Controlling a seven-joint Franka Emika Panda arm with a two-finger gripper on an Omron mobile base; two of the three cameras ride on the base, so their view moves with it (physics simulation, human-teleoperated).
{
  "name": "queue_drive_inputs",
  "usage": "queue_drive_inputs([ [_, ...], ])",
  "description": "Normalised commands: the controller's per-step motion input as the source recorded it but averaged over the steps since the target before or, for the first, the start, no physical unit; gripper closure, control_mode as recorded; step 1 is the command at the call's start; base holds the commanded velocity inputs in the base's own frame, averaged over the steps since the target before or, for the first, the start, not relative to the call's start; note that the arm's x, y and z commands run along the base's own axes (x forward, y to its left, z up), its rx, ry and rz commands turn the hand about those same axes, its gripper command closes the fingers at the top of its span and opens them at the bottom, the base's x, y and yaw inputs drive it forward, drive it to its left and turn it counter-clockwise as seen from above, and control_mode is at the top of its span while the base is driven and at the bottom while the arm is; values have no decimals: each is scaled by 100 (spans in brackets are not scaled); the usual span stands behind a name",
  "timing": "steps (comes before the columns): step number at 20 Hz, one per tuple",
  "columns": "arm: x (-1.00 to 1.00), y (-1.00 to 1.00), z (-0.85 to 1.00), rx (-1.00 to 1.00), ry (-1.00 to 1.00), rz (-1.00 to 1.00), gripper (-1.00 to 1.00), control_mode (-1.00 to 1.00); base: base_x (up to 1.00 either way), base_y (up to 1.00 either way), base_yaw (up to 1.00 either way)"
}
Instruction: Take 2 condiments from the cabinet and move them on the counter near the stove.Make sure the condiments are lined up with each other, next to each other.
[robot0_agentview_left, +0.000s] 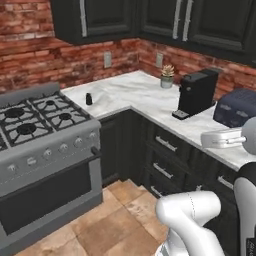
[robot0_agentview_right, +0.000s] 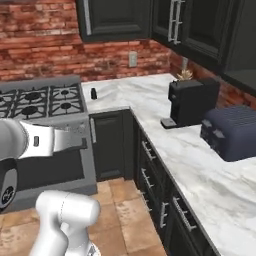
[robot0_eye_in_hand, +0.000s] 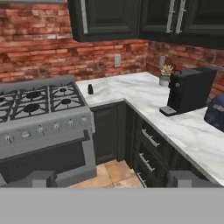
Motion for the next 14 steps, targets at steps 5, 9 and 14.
queue_drive_inputs([
  [5, 0, 0, 0, 0, 0, 0, -100, 100, -89, -1, -68],
  [9, 0, 0, 0, 0, 0, 0, -100, 100, -80, 0, -73],
  [14, 0, 0, 0, 0, 0, 0, -100, 100, -73, 0, -72],
])
